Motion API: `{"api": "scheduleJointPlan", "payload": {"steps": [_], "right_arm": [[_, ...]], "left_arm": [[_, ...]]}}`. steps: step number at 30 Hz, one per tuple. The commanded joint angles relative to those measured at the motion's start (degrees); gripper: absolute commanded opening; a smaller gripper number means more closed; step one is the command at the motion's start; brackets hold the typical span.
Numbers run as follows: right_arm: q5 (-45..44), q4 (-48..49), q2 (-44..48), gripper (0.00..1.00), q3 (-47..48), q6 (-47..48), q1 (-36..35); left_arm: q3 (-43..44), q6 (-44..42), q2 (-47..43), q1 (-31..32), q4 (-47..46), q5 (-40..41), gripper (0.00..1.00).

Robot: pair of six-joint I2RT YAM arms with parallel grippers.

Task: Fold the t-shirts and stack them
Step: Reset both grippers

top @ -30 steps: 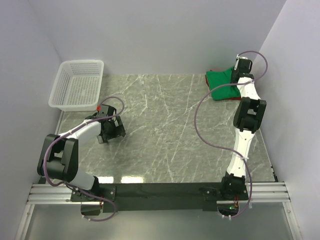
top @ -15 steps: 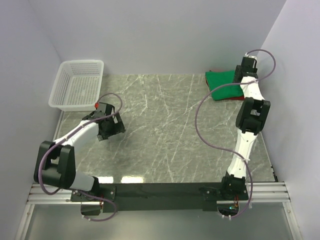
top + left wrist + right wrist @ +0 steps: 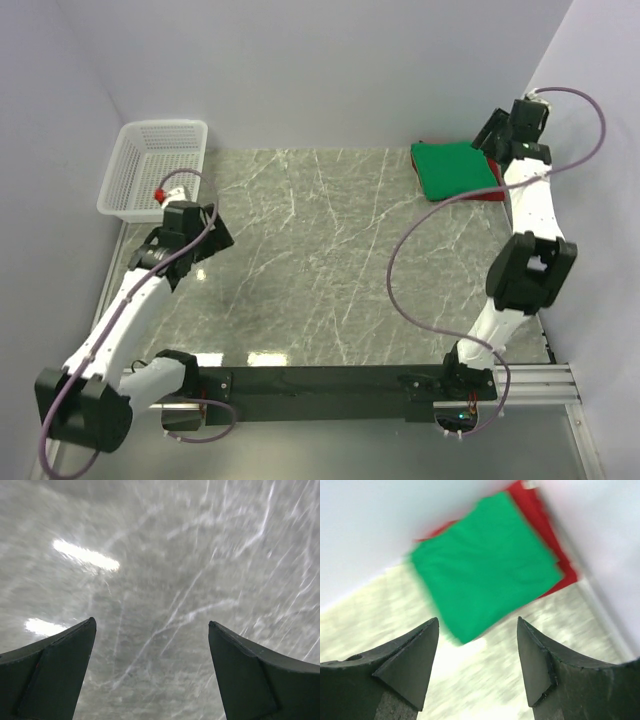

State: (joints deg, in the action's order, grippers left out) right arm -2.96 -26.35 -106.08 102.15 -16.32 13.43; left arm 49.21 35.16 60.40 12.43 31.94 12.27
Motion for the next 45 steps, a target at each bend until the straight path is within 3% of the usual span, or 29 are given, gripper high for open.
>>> {"api": "scheduleJointPlan", "payload": {"steps": [1,10,14,15,20,26,35,45], "right_arm": [[10.41,-1.59,10.35,0.71,-3.0,-9.16,0.19],[15.18,-6.7,34.6,0.73,-10.91,-8.39,0.37],[11.06,-5.2,50.49,0.75,-20.29,-9.34,-1.21],[6.44,-5.2,52.62,0.85,-21.45,-9.61,-2.69],[-1.6,-8.1,63.25,0.91,-24.88,-5.13,-12.89],[-6.0,-4.6,76.87,0.93,-34.01,-5.48,-15.45],[-6.53,-0.64,85.86,0.93,-42.38,-4.43,-16.33],[-4.33,6.22,85.26,0.93,-45.11,-3.29,-17.65]], "left_arm": [[4.75,0.0,-6.15,-0.21,3.64,8.01,0.99],[11.78,0.26,-23.19,-0.21,11.21,19.35,0.99],[12.14,-2.63,-30.33,-0.21,9.37,20.25,0.99],[11.96,-2.81,-32.87,-0.21,8.93,20.51,0.99],[10.47,-6.41,-40.7,-0.21,5.51,19.37,0.99],[10.03,-9.05,-46.34,-0.21,2.95,20.51,0.99],[6.87,-3.8,-47.22,-0.21,-0.48,24.9,0.99],[3.26,1.05,-45.29,-0.21,-6.45,22.98,0.99]]}}
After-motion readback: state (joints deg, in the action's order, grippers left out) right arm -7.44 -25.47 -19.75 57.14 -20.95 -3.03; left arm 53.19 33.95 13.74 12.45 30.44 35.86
